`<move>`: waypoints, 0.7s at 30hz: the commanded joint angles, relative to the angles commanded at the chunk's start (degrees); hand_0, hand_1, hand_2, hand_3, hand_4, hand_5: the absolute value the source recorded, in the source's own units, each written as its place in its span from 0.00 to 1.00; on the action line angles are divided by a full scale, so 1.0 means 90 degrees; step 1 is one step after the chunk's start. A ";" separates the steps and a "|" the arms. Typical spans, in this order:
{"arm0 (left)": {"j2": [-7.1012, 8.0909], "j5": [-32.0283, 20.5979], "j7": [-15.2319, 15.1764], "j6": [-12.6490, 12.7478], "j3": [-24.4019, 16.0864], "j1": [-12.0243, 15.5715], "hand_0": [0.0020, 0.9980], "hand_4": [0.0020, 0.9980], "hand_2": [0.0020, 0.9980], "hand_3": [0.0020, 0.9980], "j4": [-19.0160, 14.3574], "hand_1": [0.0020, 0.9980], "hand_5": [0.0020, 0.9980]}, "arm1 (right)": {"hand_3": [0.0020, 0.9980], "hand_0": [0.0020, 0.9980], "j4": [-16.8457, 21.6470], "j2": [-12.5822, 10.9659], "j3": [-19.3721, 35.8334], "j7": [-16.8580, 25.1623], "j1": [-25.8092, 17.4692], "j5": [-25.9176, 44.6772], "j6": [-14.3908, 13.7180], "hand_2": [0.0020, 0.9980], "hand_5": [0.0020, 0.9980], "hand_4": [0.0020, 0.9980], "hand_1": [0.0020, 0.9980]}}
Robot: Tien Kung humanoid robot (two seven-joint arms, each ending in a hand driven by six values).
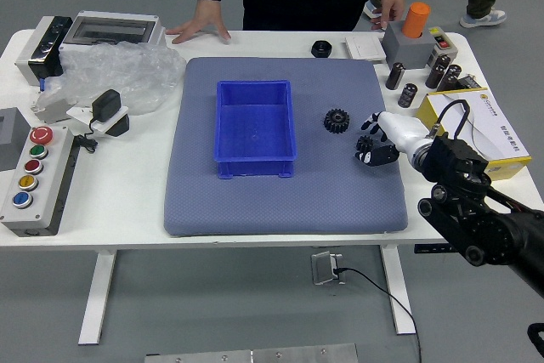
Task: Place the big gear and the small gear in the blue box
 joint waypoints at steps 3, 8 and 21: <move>-0.0001 0.0006 -0.0001 -0.0001 -0.0002 0.0000 0.86 0.78 0.85 0.88 0.0000 0.83 0.32 | 0.69 0.67 -0.0042 0.0011 -0.0013 0.0017 0.0019 0.0006 -0.0013 0.67 0.29 0.77 0.58; -0.0003 0.0018 -0.0001 -0.0004 -0.0005 -0.0003 0.86 0.78 0.85 0.88 0.0000 0.83 0.32 | 0.68 0.66 -0.0115 0.0042 -0.0028 0.0043 0.0051 -0.0021 -0.0062 0.65 0.29 0.76 0.57; 0.0000 0.0024 0.0006 -0.0009 0.0002 -0.0007 0.86 0.78 0.85 0.88 0.0000 0.83 0.32 | 0.67 0.63 -0.0153 0.0095 -0.0068 0.0024 0.0038 -0.0147 -0.0086 0.63 0.28 0.73 0.56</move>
